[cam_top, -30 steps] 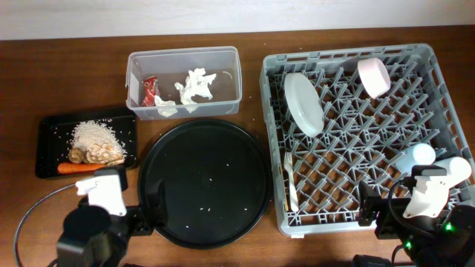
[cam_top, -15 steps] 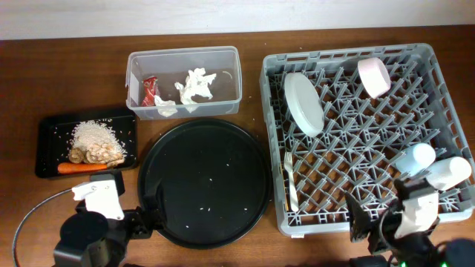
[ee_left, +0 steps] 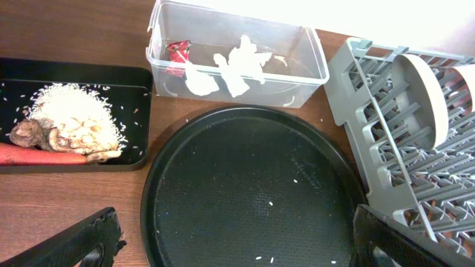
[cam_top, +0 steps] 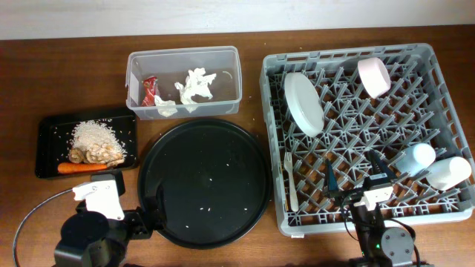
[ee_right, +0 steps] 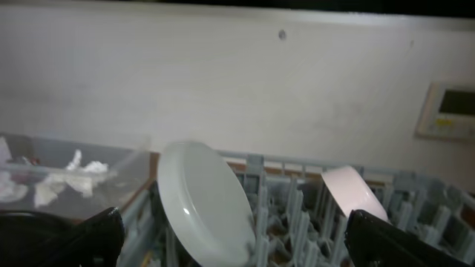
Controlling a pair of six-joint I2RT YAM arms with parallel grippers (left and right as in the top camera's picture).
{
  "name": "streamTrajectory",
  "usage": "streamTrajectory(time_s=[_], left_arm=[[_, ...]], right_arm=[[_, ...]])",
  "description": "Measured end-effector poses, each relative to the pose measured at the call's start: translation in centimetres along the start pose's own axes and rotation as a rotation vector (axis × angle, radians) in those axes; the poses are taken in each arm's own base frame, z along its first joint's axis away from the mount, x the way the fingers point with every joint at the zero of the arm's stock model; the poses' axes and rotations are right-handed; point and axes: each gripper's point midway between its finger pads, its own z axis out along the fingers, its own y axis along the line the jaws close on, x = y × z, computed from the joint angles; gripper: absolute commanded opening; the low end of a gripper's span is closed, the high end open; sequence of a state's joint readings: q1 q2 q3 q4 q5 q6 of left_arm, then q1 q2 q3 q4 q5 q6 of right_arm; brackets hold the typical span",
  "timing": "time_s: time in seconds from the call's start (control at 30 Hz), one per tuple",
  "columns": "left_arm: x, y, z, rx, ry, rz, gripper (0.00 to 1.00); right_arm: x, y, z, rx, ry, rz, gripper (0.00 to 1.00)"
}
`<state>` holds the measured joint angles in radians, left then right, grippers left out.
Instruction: Sort waste into correct bins and load items into the dishwasher rack
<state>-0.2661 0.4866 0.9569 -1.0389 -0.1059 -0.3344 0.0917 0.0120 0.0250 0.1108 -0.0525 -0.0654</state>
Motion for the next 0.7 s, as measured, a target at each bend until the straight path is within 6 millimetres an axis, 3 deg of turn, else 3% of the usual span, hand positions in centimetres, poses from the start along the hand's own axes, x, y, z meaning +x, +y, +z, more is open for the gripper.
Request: streamTrajectory(time_s=[0.07,0.1,0.7], left_arm=[[0.0,0.0,0.0,0.000,0.000,0.000,0.99],[0.0,0.0,0.0,0.000,0.000,0.000,0.99],[0.0,0.0,0.0,0.000,0.001,0.000,0.99]], right_arm=[[2.8,-0.2,-0.1,0.009,0.099,-0.032,0.98],[5.2,-0.1,-0.5,0.001,0.199,-0.038,0.98],[5.2,-0.1,-0.4,0.004,0.199,-0.037,0.98]])
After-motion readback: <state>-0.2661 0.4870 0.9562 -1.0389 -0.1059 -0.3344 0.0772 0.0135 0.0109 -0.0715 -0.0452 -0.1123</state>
